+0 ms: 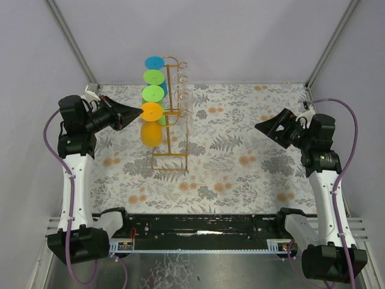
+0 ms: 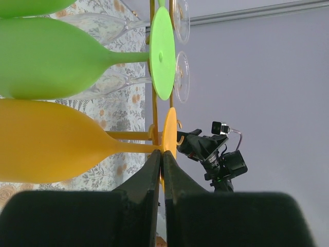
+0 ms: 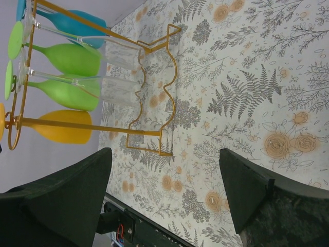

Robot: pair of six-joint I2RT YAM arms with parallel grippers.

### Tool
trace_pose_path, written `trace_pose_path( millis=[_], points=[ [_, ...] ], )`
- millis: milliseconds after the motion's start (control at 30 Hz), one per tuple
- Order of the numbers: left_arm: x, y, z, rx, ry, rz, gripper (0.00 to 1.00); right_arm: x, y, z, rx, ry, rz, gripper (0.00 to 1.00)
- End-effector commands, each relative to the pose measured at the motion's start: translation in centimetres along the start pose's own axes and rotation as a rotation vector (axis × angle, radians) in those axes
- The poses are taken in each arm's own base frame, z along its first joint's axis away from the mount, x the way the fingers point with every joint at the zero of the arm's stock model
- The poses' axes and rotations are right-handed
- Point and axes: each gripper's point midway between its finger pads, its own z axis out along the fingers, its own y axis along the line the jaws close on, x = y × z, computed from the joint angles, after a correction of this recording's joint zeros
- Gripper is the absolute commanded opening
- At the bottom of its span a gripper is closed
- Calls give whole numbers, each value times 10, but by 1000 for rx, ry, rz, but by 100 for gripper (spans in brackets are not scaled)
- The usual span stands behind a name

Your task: Take the wine glass off the wine glass rack

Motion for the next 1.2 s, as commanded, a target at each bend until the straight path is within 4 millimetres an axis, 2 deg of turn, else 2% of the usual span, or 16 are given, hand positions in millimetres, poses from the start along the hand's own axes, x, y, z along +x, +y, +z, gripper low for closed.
trace_pose_path(
  millis=[0,300,533,1167],
  points=[
    [4,-20,-8,68,15,32,0,-3,8,-3,-24,-22,-34,92],
    [4,-16,-10,57,3,15,0,-2,7,-5,-20,-21,-36,93],
    [1,-14,-11,46,-15,26,0,-1,5,-6,-8,-23,-57,100],
    [-5,-10,-16,31,-50,34,0,1,1,-7,0,-24,-70,99]
  ],
)
